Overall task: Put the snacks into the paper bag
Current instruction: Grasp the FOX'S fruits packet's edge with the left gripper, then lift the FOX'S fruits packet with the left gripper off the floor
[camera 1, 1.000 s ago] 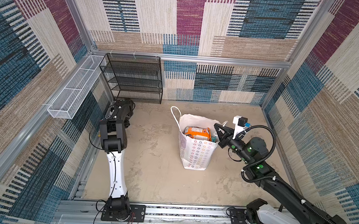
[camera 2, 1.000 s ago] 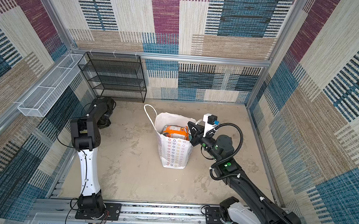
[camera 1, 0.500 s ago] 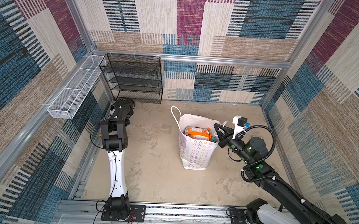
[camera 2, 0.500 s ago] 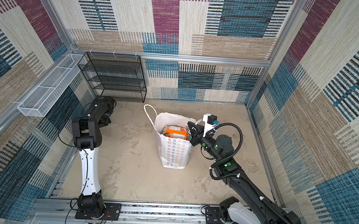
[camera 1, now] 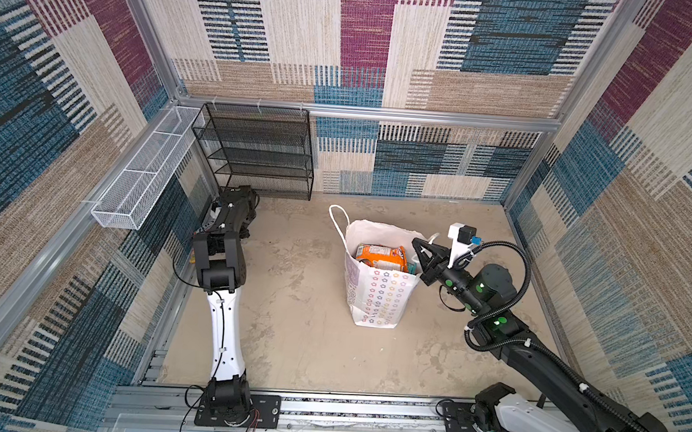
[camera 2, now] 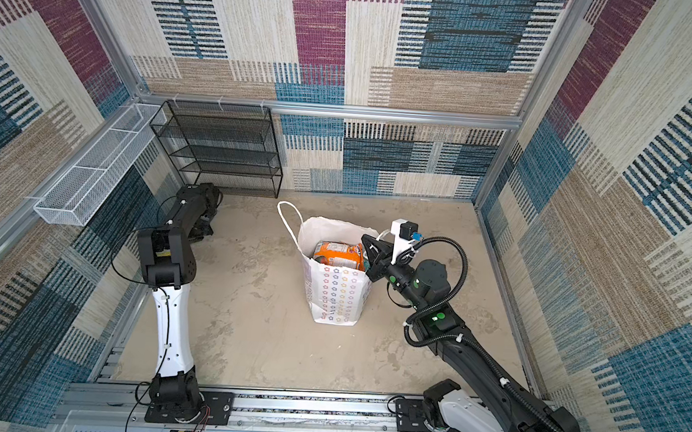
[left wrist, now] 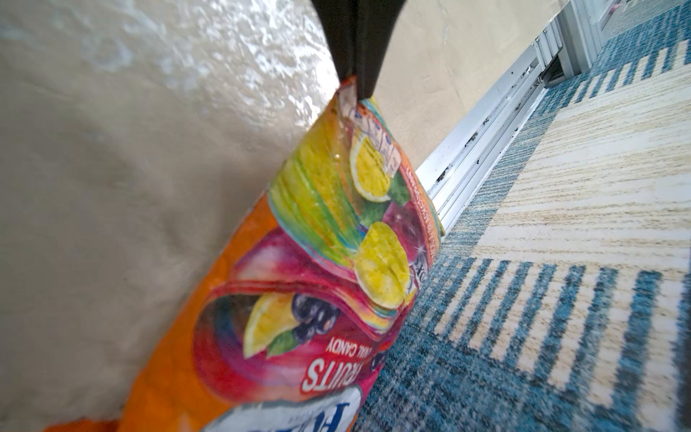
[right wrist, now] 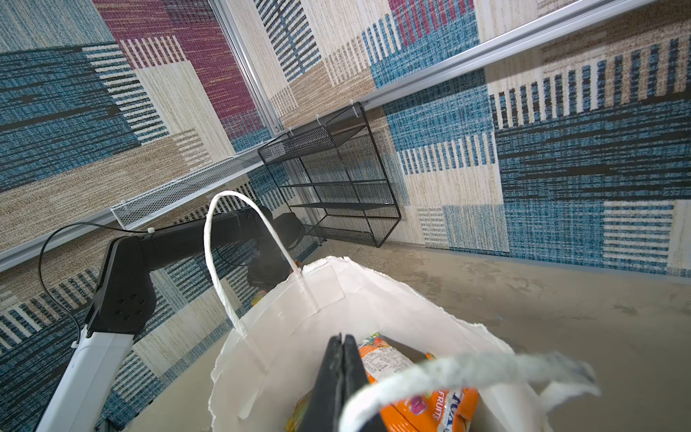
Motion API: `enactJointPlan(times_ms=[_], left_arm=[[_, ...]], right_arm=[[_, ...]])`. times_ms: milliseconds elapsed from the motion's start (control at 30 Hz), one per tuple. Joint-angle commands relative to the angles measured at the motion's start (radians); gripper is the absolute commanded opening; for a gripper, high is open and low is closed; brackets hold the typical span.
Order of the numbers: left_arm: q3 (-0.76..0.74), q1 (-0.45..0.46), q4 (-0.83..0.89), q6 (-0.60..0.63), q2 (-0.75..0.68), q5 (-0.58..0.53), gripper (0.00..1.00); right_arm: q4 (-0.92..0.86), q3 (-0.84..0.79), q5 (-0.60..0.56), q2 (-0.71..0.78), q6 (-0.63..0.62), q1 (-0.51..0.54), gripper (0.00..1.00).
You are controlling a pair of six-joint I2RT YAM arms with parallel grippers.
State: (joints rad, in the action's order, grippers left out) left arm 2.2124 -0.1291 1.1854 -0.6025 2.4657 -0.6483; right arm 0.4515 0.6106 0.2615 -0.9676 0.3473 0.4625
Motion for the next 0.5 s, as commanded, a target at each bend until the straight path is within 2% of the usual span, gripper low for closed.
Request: enactJointPlan(times_ms=[0,467], left_arm=[[0.004,0.006,0.010,-0.010,-0.050,0.029,0.00],[-0.023,0.082,0.008,-0.019,-0.224,0.080,0.00]], right_arm=[[0.027,0.003,0.003,0.004,0.004,0.002,0.06],[0.023,0.006,0.002,0.018,0.005,0.002,0.06]])
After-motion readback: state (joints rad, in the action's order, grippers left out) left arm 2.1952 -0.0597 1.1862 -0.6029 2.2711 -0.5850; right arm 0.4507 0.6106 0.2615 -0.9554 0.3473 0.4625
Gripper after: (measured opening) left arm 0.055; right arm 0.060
